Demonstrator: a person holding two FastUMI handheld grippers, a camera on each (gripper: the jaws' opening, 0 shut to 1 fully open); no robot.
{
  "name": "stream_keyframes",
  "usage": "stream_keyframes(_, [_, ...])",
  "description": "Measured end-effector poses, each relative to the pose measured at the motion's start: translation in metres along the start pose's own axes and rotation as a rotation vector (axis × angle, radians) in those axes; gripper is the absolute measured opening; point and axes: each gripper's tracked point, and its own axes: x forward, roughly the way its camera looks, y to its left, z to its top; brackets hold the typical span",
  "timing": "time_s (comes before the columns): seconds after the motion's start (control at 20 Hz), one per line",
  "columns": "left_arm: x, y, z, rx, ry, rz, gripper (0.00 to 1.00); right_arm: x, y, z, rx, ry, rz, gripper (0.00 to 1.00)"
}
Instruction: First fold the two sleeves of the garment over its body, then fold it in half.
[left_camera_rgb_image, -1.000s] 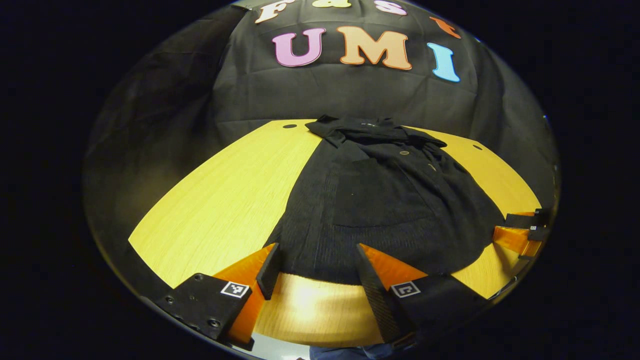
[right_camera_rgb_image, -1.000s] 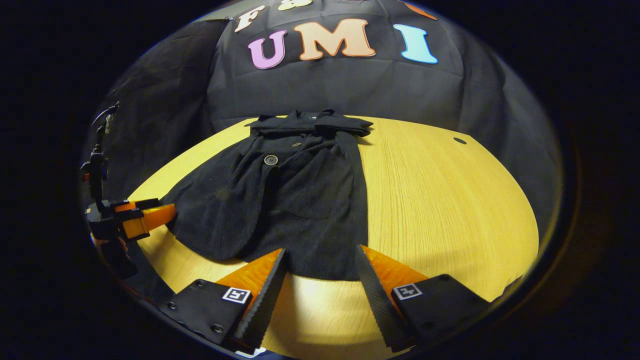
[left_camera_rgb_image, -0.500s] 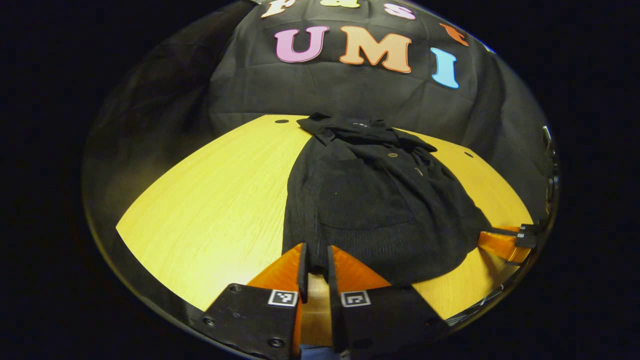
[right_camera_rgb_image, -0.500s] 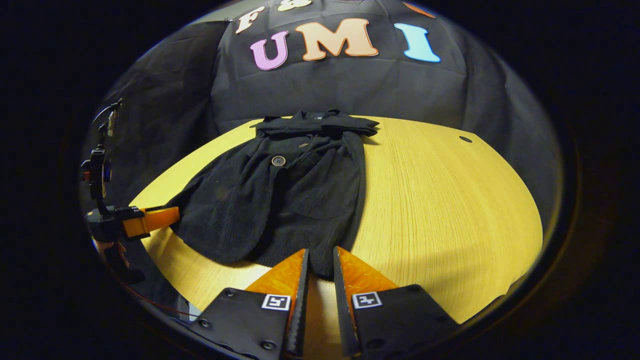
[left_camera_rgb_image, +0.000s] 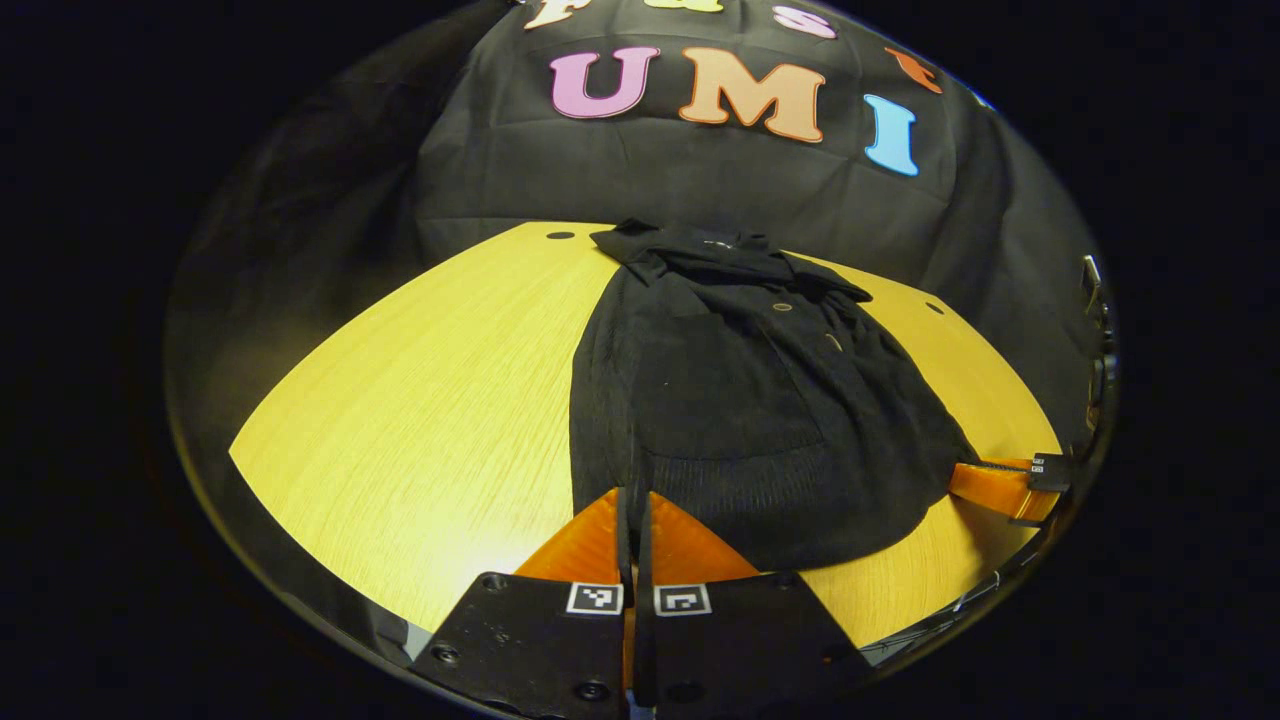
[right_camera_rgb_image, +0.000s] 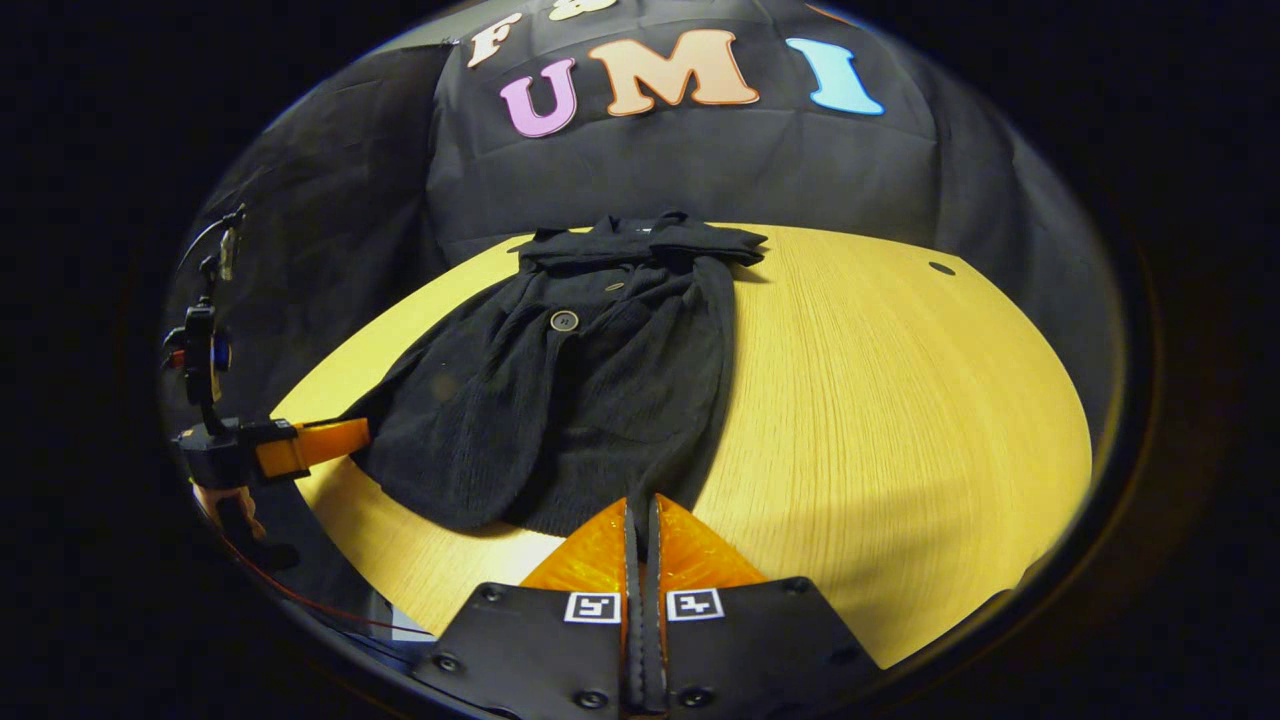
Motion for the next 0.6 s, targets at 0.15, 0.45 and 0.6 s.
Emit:
stream_keyframes(0.15, [-0.001, 0.0, 0.0, -0.03, 0.009, 0.001, 0.0, -0.003, 0.0, 0.001, -0.014, 0.002, -0.014, 0.02])
stream_keyframes(0.45, [-0.009, -0.005, 0.018, -0.016, 0.008, 0.018, 0.0, -0.017, 0.004, 0.024, -0.017, -0.048, -0.001, 0.02])
stream_keyframes(0.6, [-0.015, -0.009, 0.041, -0.014, -0.03, 0.006, 0.0, -0.023, 0.005, 0.038, -0.026, -0.069, 0.015, 0.02])
